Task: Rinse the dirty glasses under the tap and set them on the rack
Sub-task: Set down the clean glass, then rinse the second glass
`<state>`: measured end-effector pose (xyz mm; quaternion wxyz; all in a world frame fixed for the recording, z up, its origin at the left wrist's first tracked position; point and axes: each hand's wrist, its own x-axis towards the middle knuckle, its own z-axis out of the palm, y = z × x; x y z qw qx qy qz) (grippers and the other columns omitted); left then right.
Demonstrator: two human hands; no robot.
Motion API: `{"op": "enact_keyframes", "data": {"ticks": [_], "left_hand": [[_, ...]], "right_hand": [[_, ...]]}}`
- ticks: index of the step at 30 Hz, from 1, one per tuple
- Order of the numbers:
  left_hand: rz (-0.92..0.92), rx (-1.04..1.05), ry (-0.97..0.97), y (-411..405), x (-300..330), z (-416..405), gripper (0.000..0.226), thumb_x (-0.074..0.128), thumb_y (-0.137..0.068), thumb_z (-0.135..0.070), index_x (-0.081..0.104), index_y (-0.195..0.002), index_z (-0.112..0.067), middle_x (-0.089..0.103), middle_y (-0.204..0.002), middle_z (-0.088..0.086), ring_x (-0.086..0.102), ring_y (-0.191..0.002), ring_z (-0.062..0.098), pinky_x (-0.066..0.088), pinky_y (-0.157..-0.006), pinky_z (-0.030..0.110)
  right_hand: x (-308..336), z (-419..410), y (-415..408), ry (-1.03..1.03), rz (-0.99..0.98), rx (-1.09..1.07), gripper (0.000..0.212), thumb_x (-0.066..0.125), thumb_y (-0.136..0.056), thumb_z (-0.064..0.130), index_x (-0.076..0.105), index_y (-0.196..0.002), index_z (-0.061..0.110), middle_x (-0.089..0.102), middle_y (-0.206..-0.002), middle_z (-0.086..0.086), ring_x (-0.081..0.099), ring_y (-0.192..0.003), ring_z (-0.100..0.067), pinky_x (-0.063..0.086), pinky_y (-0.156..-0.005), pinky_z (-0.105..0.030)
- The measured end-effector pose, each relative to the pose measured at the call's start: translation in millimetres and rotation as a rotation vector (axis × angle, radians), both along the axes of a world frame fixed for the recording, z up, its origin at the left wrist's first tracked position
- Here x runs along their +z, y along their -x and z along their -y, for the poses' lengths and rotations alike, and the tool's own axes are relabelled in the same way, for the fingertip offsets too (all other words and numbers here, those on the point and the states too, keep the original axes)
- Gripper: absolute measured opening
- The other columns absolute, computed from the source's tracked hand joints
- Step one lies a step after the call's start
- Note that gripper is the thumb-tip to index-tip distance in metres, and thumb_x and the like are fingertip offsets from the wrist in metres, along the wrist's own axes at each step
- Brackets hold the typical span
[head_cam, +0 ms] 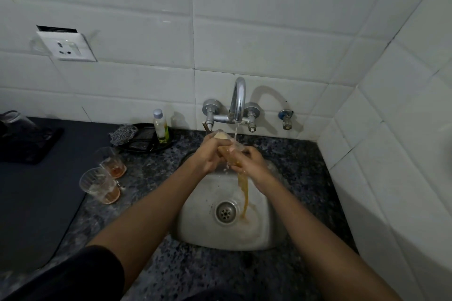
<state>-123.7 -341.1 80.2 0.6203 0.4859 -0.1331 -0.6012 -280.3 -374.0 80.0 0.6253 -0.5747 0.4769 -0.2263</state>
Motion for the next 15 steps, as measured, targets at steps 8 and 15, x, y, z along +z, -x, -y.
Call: {"op": "enact_keyframes", "data": {"ticks": [8, 15], "left_hand": [[0.142, -0.091, -0.032, -5.5, 16.2, 4.2, 0.039, 0.071, -0.094, -0.016, 0.056, -0.129, -0.015, 0.065, -0.118, 0.011, 0.067, -0.102, 0.024, 0.059, -0.081, 0.040], [0.129, -0.081, -0.035, 0.1, 22.2, 4.0, 0.038, 0.068, -0.092, -0.006, 0.058, -0.128, -0.006, 0.070, -0.112, 0.016, 0.073, -0.089, 0.027, 0.060, -0.072, 0.043]], "right_hand": [[-5.9, -8.1, 5.4, 0.574, -0.142, -0.085, 0.063, 0.093, -0.074, 0.036, 0.058, -0.125, 0.026, 0.064, -0.112, 0.008, 0.064, -0.099, -0.006, 0.054, -0.082, -0.021], [-2.8, -11.8, 8.8, 0.893, -0.269, 0.042, 0.069, 0.092, -0.073, 0.021, 0.051, -0.128, 0.015, 0.046, -0.129, -0.002, 0.050, -0.108, -0.013, 0.043, -0.085, -0.020]]}}
